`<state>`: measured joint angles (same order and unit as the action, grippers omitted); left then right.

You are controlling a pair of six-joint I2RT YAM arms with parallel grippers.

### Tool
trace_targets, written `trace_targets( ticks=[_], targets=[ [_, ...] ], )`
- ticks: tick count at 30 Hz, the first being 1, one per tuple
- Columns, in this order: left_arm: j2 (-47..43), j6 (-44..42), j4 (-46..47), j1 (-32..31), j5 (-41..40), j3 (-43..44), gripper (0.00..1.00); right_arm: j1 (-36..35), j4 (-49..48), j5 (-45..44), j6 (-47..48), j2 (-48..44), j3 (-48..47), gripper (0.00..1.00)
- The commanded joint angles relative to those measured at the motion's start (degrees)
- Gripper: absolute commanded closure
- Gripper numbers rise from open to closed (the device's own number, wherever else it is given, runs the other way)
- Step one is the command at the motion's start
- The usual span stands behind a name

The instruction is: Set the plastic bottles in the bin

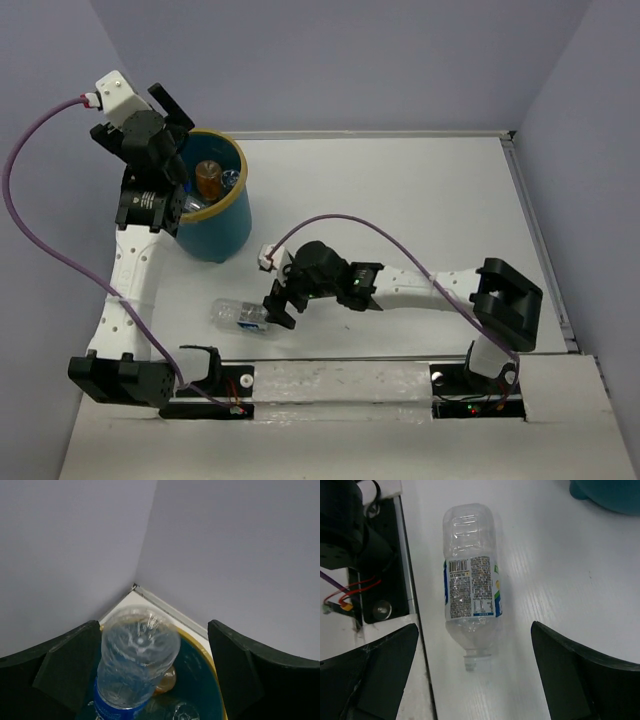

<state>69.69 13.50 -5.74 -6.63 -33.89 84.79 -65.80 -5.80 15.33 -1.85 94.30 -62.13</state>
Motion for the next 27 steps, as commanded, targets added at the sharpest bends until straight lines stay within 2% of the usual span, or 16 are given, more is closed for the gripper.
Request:
trace_targets(
  ticks=[1, 8, 13, 18, 22, 23, 24, 27],
  targets=[
    [-3.4, 3.1, 4.0, 0.3, 2.2, -4.2, 0.01, -3.2, 7.9, -4.9, 11.2, 6.0, -9.4, 0.0],
    [-12.2, 5.7, 4.0, 0.3, 11.0, -10.3, 0.01, -7.2, 12.8, -8.2, 14.7, 15.8, -18.7, 0.0],
    [-22.7, 7.6, 2.2, 0.3, 19.4, -19.5, 0.01, -7.8, 13.2, -9.0, 13.9, 21.4, -21.9, 0.0],
    [-32.9, 7.7, -0.8, 0.3, 27.0, -24.8, 0.01, -7.8, 12.7, -11.5, 12.6, 24.8, -24.7, 0.02],
    [-39.4, 7.4, -3.6, 0.3, 32.6, -25.7, 0.01, -7.8, 8.5, -12.3, 9.1, 22.2, -23.7, 0.21],
    [-40.3, 7.6, -4.2, 0.3, 33.2, -25.4, 0.01, -7.8, 7.1, -12.3, 8.5, 21.1, -22.8, 0.34],
    [-41.6, 7.6, -5.2, 0.3, 33.6, -24.2, 0.01, -7.8, 6.4, -13.0, 7.4, 20.0, -21.3, 0.38],
    [-43.1, 7.6, -6.2, 0.3, 33.6, -21.1, 0.01, -7.8, 6.5, -14.6, 6.2, 14.9, -19.7, 0.42]
  ],
)
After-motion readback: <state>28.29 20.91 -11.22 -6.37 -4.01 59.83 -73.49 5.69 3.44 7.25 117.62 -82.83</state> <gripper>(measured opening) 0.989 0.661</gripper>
